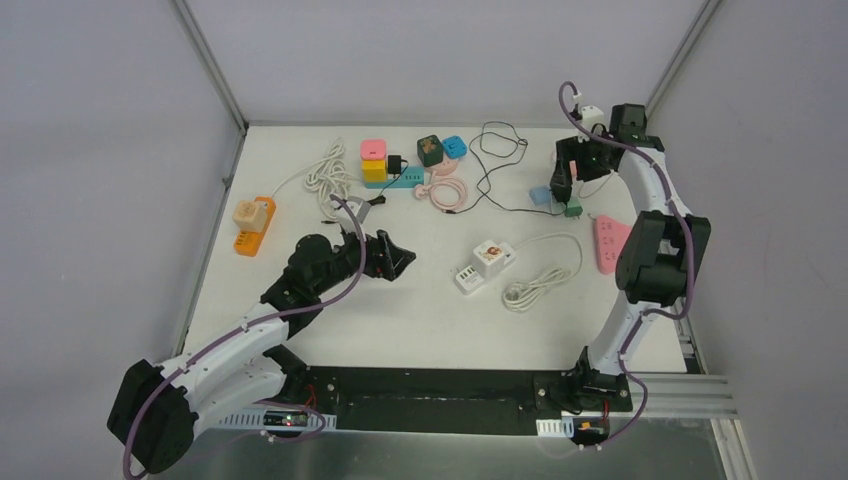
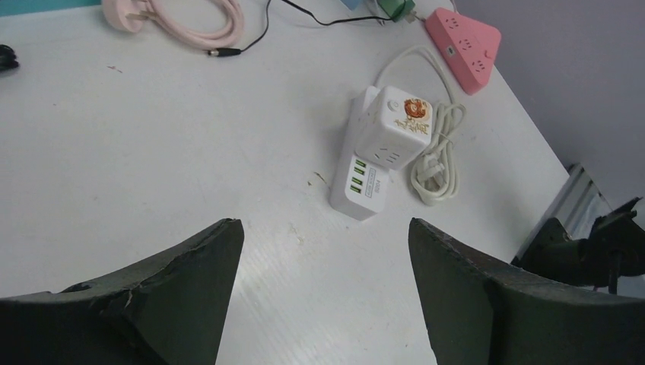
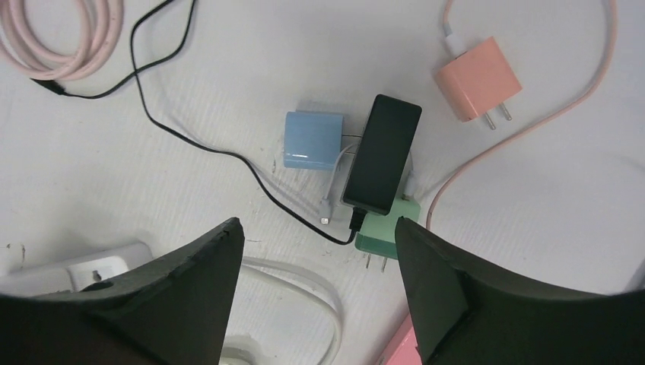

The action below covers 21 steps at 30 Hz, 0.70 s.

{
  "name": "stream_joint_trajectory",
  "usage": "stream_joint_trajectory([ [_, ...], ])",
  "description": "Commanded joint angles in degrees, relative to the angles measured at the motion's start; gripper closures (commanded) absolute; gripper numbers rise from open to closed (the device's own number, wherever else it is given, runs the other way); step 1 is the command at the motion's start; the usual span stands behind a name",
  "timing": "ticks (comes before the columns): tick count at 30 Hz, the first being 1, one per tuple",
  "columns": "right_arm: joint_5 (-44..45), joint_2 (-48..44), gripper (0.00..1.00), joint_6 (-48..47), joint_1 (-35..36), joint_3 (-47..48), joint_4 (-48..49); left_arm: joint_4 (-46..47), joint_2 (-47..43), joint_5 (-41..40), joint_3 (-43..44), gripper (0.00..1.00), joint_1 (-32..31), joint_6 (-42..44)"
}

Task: Pull the plug off the socket
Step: Place the plug at the center of the board.

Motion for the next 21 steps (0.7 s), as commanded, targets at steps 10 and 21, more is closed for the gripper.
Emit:
stream_joint_trajectory([
  [10, -25.0, -24.2, 0.23, -13.8, 1.0, -12.8, -2.9, 32.9, 10.3, 14.9, -7.0, 0.19, 0.2, -4.2],
  [21, -30.9, -36.4, 0.01, -16.3, 6.1, -26.2, -1.3, 40.3, 21.7, 8.1, -8.0, 0.19, -4.3, 9.3],
])
